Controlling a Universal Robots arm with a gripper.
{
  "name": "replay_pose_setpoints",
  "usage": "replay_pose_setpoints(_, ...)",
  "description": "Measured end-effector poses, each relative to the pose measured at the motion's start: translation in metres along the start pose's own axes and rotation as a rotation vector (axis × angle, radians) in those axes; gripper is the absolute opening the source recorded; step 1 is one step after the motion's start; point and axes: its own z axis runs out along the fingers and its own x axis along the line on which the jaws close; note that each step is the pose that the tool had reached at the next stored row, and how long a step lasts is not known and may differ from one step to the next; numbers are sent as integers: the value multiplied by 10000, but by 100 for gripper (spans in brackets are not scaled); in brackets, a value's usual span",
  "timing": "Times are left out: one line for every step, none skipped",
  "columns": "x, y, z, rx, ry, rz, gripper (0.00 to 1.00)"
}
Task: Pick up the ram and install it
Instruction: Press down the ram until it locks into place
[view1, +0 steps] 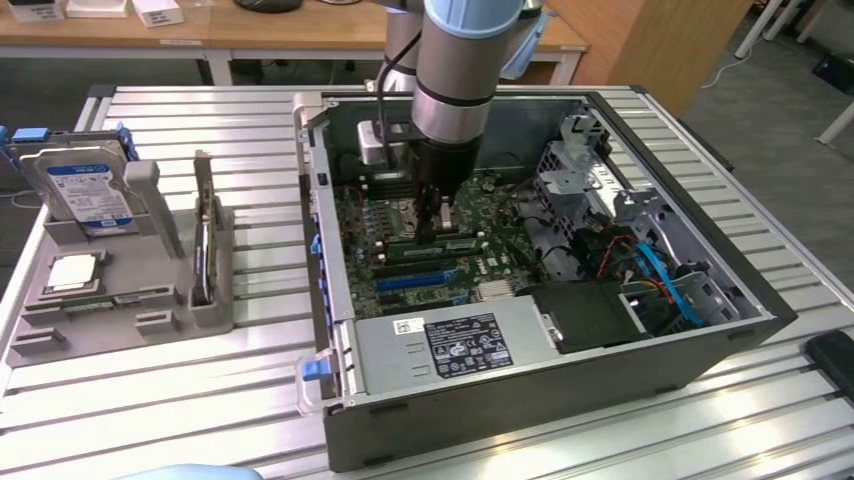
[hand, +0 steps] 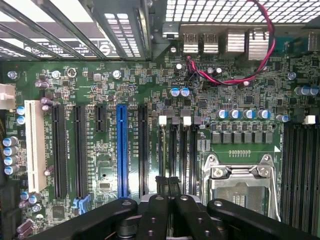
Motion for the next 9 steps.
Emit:
replay_pose_setpoints(0, 1, 1, 3, 0, 0, 10)
replay_pose_setpoints(0, 1, 3, 4, 1, 0, 10)
replay_pose_setpoints(0, 2, 4, 7, 1, 1, 10)
replay_pose_setpoints(0, 3, 5, 8, 2, 0, 10)
replay_pose_setpoints(0, 4, 7, 10, 3, 0, 10)
replay_pose_setpoints(0, 5, 8, 11, 4, 0, 10)
replay_pose_setpoints(0, 5, 9, 13, 4, 0, 10)
replay_pose_setpoints(0, 6, 11, 15, 4, 0, 10)
replay_pose_setpoints(0, 7, 12, 17, 5, 0, 10)
